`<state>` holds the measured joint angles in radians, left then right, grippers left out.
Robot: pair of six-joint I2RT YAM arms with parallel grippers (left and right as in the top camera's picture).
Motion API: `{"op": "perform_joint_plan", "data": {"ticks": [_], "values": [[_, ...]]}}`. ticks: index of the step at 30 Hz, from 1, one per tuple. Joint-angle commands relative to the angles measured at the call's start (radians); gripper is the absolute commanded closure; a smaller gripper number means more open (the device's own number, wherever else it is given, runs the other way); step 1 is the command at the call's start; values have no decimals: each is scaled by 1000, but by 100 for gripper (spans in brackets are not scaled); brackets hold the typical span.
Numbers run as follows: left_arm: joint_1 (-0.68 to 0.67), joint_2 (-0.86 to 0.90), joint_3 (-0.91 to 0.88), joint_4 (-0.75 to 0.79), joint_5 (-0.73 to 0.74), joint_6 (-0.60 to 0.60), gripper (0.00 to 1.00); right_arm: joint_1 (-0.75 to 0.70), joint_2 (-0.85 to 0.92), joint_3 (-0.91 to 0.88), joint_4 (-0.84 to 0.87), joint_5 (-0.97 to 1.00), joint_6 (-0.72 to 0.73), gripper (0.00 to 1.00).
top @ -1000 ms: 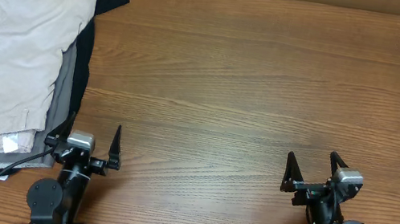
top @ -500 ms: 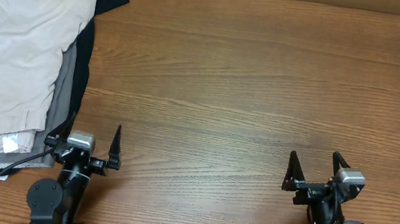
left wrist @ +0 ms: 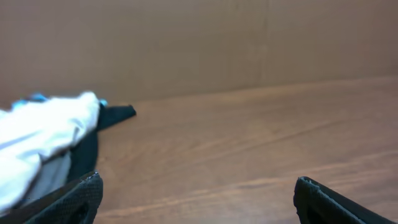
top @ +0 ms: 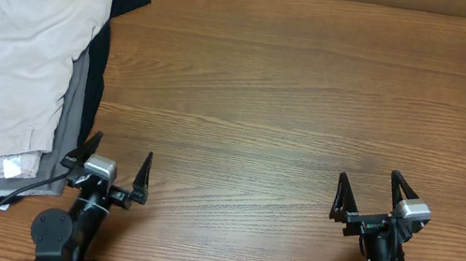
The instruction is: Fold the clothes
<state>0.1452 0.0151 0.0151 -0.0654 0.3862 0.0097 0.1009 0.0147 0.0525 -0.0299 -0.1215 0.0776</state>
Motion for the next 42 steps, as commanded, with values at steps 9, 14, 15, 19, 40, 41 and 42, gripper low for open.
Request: {"op": "perform_joint_plan", "data": {"ticks": [9, 14, 15, 19, 40, 41, 42], "values": [[-5, 80, 303, -232, -109, -13, 0, 5, 174, 237, -6, -49, -48, 0], [-5, 216, 433, -281, -109, -13, 0, 5, 363, 393, -68, -61, -60, 0], [-5, 242, 456, -291, -109, -14, 0, 5, 402, 428, -90, -65, -60, 0], [-5, 423, 621, -387, -109, -41, 0, 5, 620, 626, -244, -79, -84, 0], [9, 1330, 1265, -853, -86, -32, 0, 5, 1380, 1237, -791, -322, -104, 0], [18, 1352, 1265, -854, -148, -35, 0, 5, 1390, 1237, -791, -339, -104, 0], [28, 1367, 1265, -853, -196, -46, 0, 5, 1400, 1237, -791, -353, -104, 0]]}}
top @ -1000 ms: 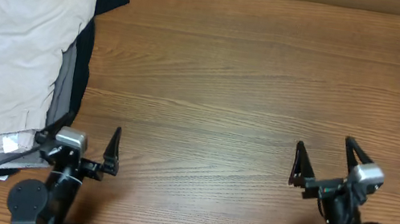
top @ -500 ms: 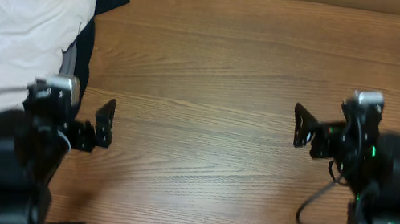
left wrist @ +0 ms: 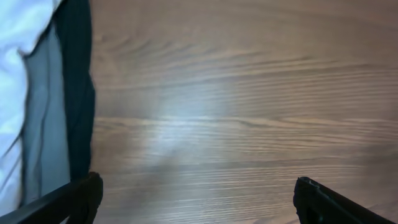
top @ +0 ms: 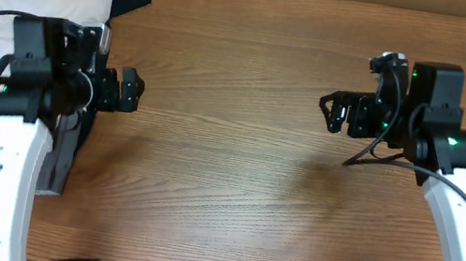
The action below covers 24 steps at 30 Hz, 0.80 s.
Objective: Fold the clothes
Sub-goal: 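Reach the left gripper to the beige shorts on top of the stack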
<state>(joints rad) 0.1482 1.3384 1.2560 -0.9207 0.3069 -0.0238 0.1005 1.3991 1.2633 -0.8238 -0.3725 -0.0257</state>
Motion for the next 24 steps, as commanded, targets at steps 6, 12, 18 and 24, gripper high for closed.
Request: {"op": "perform_joint_plan", "data": {"ticks": [6, 12, 18, 24], "values": [[207, 102, 24, 2, -201, -84, 0, 5, 38, 26, 10, -111, -1, 0], [454, 107, 24, 117, -203, -93, 7, 5, 38, 26, 22, -111, -1, 0], [533, 164, 24, 307, -296, 21, 5, 5, 38, 24, 22, -111, -1, 0], [567, 288, 39, 347, -335, 154, 2, 5, 42, 11, 27, -108, -1, 0]]}}
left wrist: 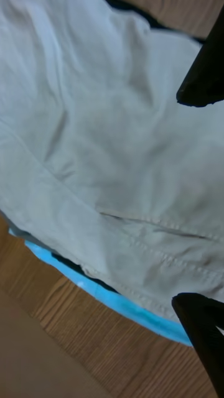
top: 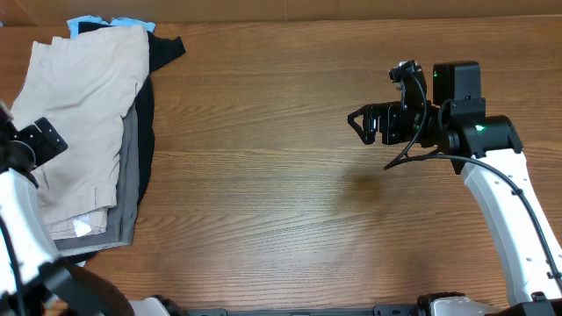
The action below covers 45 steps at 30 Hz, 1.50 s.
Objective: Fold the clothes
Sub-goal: 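Reach the left gripper to the beige shorts on top of the stack, then grasp the beige shorts with the left gripper and drag them right onto the table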
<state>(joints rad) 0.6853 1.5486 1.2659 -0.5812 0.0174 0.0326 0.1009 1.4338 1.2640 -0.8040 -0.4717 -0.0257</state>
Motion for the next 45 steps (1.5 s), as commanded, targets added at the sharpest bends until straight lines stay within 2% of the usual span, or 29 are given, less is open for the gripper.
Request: {"op": "perform_joint_plan", "data": {"ticks": [1, 6, 12, 17, 25, 29, 33, 36, 39, 45], "values": [[50, 115, 48, 3, -43, 107, 2, 5, 13, 10, 10, -8, -1, 0], [115, 234, 130, -29, -34, 140, 6, 5, 37, 10, 16, -3, -1, 0], [135, 344, 200, -45, -21, 270, 8, 5, 82, 10, 36, 0, -1, 0], [135, 414, 200, -47, -21, 278, 21, 5, 93, 10, 42, 0, -1, 0], [135, 459, 200, -64, -21, 278, 56, 5, 93, 10, 43, 0, -1, 0], [134, 455, 218, -80, -27, 278, 94, 5, 93, 10, 43, 0, -1, 0], [132, 430, 259, -135, -22, 226, 96, 5, 93, 10, 48, 0, -1, 0], [122, 392, 340, -232, 101, 118, 96, 5, 93, 11, 75, -1, 0, 0], [96, 341, 447, -389, 273, 55, 96, 1, 93, 35, 83, -1, 21, 7], [-27, 241, 507, -546, 420, 46, 96, -48, 92, 109, 45, -2, 141, 9]]}}
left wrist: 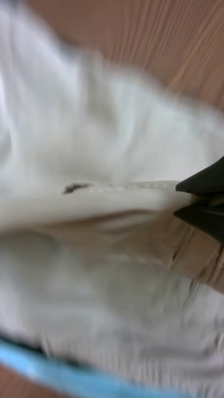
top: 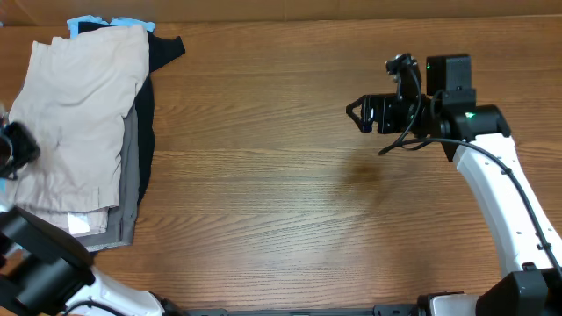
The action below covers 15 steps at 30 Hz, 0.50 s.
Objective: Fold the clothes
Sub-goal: 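Grasp the beige shorts with the left gripper and drag them right onto the table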
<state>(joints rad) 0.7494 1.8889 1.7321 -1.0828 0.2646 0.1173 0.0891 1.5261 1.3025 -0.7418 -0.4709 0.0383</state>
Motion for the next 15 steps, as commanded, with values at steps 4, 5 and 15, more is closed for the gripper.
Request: {"op": "perform_joint_plan", "data": {"ticks": [4, 5, 15], "values": [[-292, -165, 41, -98, 229, -40, 96, -113, 0, 136, -130, -3, 98, 10], [-346, -171, 41, -103, 235, -41, 96, -131, 0, 148, -156, -3, 97, 10], [-1039, -72, 40, 111, 256, -134, 96, -352, 0, 199, -320, -35, 96, 9]]}}
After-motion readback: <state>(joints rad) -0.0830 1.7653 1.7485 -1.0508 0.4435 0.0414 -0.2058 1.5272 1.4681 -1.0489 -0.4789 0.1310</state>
